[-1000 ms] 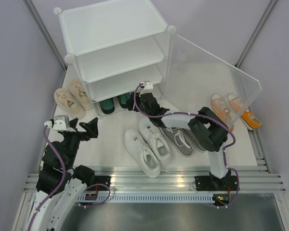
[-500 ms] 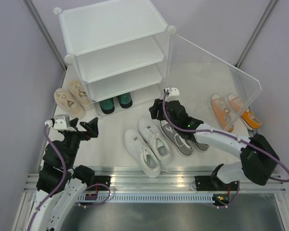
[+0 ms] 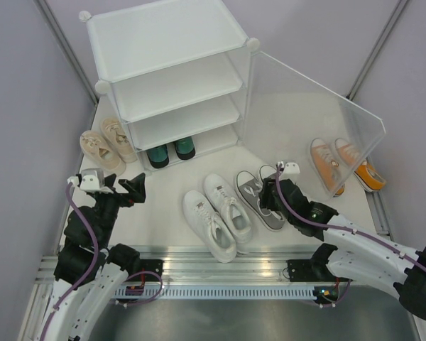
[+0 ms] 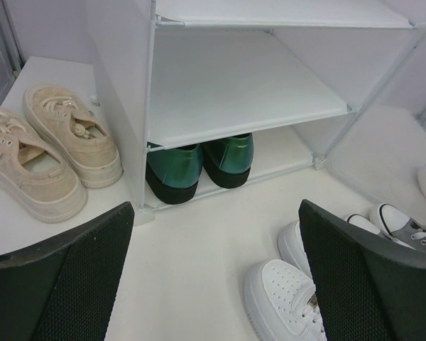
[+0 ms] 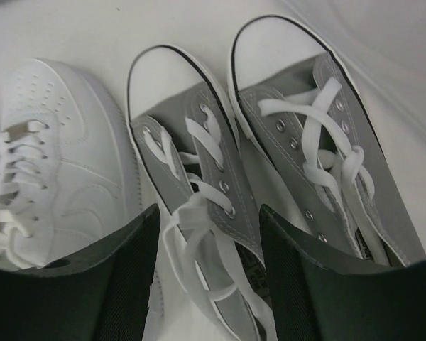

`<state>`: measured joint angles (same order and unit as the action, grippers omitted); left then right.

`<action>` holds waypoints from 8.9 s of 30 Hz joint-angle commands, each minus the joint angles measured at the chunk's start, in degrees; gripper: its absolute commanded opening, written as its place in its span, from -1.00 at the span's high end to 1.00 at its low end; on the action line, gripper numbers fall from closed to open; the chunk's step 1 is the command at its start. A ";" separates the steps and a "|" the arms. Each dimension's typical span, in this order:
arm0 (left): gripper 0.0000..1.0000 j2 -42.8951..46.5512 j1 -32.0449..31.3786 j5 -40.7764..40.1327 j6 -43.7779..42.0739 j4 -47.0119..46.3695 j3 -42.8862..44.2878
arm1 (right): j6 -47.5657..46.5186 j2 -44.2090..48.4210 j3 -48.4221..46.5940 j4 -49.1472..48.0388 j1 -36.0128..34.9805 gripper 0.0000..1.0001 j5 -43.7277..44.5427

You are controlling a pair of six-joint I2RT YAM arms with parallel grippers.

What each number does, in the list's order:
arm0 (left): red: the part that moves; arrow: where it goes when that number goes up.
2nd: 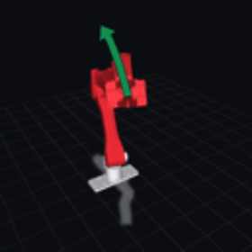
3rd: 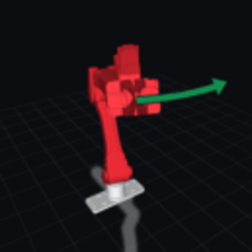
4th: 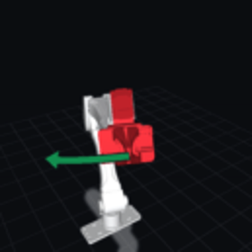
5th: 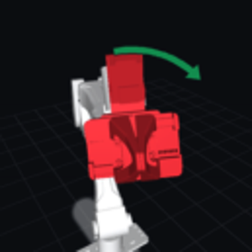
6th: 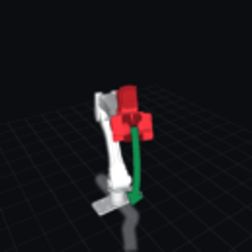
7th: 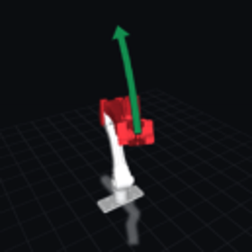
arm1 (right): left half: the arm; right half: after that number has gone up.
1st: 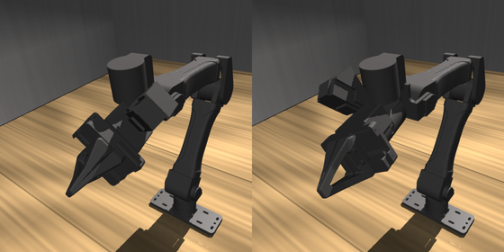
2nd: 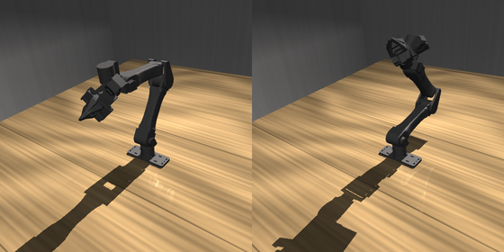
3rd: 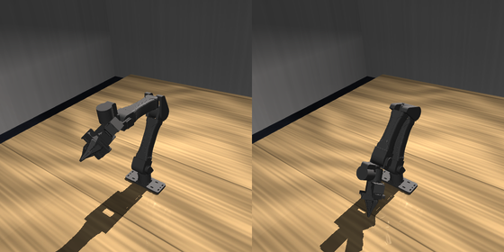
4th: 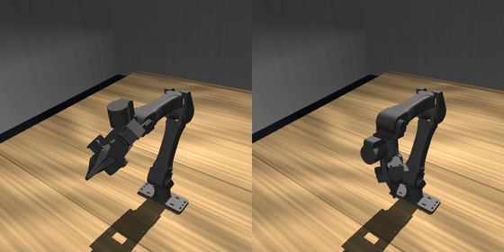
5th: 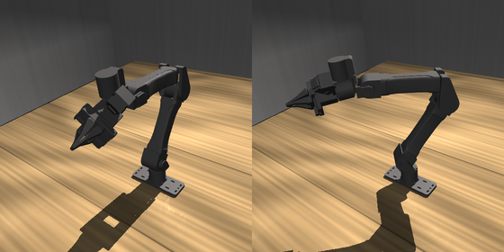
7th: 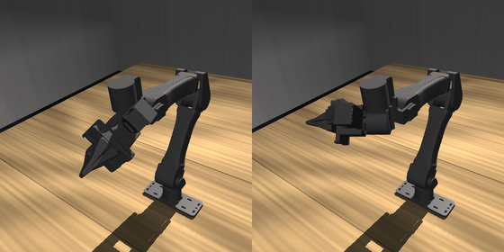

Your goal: Place and organize the shoes in the shoe cabinet

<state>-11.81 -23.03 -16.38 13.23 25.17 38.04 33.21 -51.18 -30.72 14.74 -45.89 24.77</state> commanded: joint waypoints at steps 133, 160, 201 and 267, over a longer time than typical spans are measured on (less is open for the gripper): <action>-0.99 -1.90 -0.35 1.44 -2.60 -1.61 -0.42 | -15.81 -54.65 -38.30 -31.79 9.15 -0.35 -16.42; -0.99 -3.30 -0.35 1.26 -2.78 -1.61 -0.51 | -17.13 -56.57 -28.25 -36.72 7.92 -0.16 -19.77; -0.99 -4.71 -0.35 2.76 -2.86 -1.96 -0.51 | -23.46 -69.49 -49.08 -34.17 9.68 0.09 -20.56; -0.99 -6.20 -0.35 3.29 -3.04 -1.88 -0.43 | -19.85 -78.55 -54.27 -39.88 7.13 0.26 -16.68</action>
<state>-17.58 -23.03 -14.37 12.34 25.15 37.74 12.29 -128.22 -82.43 -21.82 -38.57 12.40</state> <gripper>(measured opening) 0.994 0.666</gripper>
